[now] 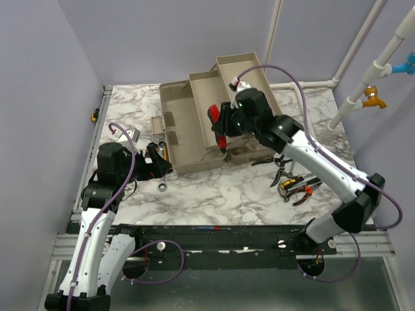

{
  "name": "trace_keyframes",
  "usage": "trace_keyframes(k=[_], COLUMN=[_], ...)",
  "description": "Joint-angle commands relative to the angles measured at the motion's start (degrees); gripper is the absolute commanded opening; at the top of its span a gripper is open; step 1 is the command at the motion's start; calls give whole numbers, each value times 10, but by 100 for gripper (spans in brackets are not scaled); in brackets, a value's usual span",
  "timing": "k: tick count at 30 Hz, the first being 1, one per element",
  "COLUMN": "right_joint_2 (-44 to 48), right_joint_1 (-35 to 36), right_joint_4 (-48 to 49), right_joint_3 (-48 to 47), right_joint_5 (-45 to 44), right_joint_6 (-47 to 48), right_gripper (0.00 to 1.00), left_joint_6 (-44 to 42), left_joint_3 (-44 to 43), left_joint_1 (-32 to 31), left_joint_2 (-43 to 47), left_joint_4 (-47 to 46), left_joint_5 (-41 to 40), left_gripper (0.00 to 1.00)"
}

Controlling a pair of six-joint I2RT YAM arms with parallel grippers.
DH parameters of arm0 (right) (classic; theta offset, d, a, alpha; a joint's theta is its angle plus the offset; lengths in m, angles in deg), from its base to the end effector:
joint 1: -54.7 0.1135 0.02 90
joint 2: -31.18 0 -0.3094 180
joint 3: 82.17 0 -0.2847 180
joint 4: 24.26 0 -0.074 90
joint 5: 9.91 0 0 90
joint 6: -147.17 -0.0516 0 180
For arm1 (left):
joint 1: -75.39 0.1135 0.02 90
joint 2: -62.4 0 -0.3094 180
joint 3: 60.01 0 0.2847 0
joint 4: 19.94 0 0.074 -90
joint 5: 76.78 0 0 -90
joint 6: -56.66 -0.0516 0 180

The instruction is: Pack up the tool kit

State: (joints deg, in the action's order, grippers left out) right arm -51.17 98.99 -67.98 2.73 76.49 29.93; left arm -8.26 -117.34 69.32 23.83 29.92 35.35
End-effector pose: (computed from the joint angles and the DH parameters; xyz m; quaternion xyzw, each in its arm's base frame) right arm 0.2629 0.2519 0.4184 -0.1136 0.8625 0.2656 0.4155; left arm 0.1491 -0.0354 0.3350 -0.0481 0.8584 -0.2905 0.4199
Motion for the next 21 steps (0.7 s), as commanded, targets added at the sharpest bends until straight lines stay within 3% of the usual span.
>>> trace_keyframes(k=[1,4,8,9,12,18,21], right_joint_2=[-129,-213,-323,-340,-374,-335,-275], right_joint_1=[0,-5,-6,-6,-6,-7,-6], right_joint_4=[-87,-112,-155,-160,-167,-157,-122], right_joint_3=[-147,-230,-327,-343,-382,-379,-332], right_joint_5=[-107,-147,-223,-228,-216,-176,-135], right_joint_6=[58,89,102,104,102,106,116], right_gripper=[5,5,8,12,49,65,70], left_joint_6=[-10,1,55,69,116,189,201], left_joint_3=[13,19,34,41,60,110,131], left_joint_1=[3,2,2,2,1,2,2], left_joint_2=[-1,-3,-6,-7,-9,-28,-51], left_joint_4=[-22,-23,-14,-14,-25,-88,-135], left_joint_5=[48,33,-41,-63,-128,-186,-214], left_gripper=[91,99,98,99,96,94,86])
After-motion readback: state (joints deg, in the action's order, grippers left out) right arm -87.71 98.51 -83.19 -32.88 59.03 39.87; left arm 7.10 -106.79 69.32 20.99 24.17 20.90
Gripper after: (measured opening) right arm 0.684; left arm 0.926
